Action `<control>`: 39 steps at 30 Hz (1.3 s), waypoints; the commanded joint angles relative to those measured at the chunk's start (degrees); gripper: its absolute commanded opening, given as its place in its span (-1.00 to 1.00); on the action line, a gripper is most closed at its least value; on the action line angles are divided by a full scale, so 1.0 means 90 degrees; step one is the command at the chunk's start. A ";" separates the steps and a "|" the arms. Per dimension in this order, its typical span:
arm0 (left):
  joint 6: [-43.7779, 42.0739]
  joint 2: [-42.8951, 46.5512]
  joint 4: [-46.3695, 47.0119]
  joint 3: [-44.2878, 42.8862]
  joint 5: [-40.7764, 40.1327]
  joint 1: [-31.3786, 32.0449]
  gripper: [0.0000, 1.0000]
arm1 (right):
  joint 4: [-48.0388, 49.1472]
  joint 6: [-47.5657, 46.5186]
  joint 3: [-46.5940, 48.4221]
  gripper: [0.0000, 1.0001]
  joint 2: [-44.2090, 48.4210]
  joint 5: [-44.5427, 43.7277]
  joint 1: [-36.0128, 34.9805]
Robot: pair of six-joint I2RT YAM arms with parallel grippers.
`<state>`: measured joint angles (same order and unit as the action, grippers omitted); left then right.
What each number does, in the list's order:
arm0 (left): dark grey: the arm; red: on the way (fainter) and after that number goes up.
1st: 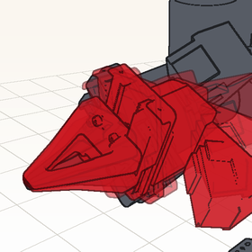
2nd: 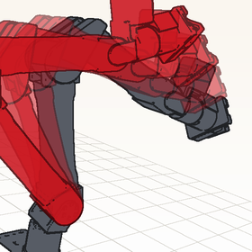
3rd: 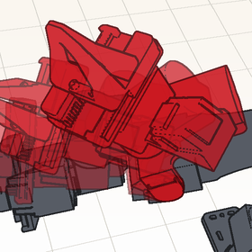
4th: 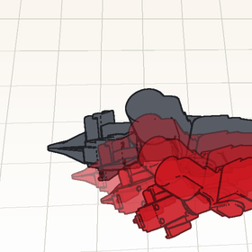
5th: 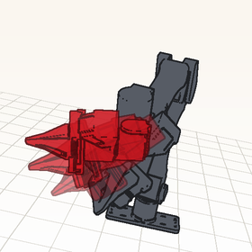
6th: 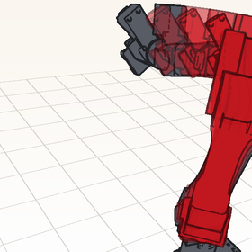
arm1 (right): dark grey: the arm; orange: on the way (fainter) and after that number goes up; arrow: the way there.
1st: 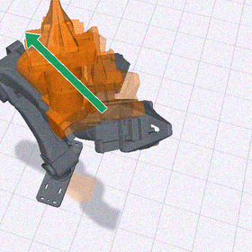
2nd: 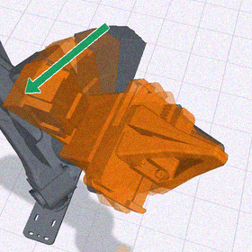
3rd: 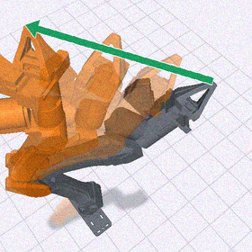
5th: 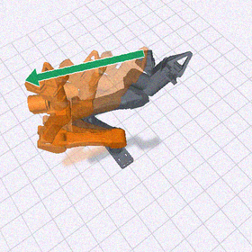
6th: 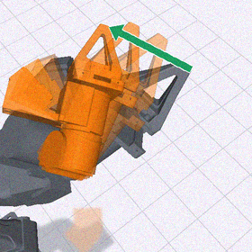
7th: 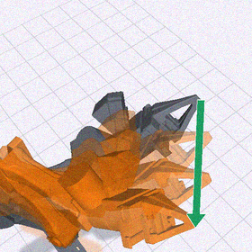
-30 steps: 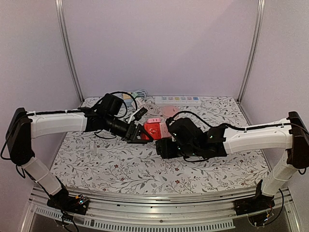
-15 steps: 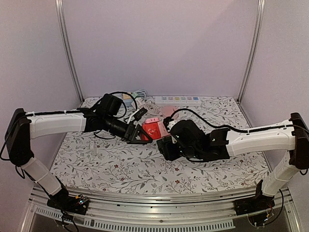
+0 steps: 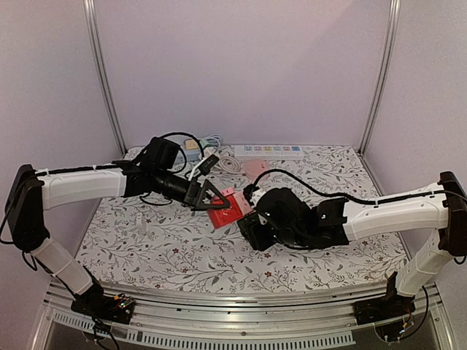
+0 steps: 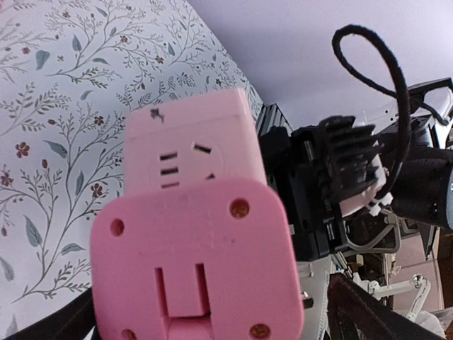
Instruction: Pull the plug off the socket
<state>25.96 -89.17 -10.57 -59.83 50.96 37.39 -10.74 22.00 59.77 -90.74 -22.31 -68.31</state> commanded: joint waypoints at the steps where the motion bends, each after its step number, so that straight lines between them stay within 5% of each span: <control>1: -0.0273 0.0320 0.0161 -0.0165 -0.0038 -0.0192 0.99 | -0.0055 -0.0160 0.0104 -0.35 0.0167 0.0248 -0.0171; 18: -0.0989 0.0197 -0.0943 -0.0552 -0.0394 0.0094 0.99 | -0.0406 -0.1546 0.0025 -0.34 0.0728 0.0507 -0.0268; 39: -0.0464 -0.0680 -0.0564 -0.0638 0.0735 0.0344 0.89 | -0.0859 -0.2376 0.0680 -0.34 0.0352 0.0034 -0.0674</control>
<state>21.10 -93.84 -16.84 -64.75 55.46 39.38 -22.92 1.56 61.93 -86.87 -20.73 -73.93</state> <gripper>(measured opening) 0.956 0.590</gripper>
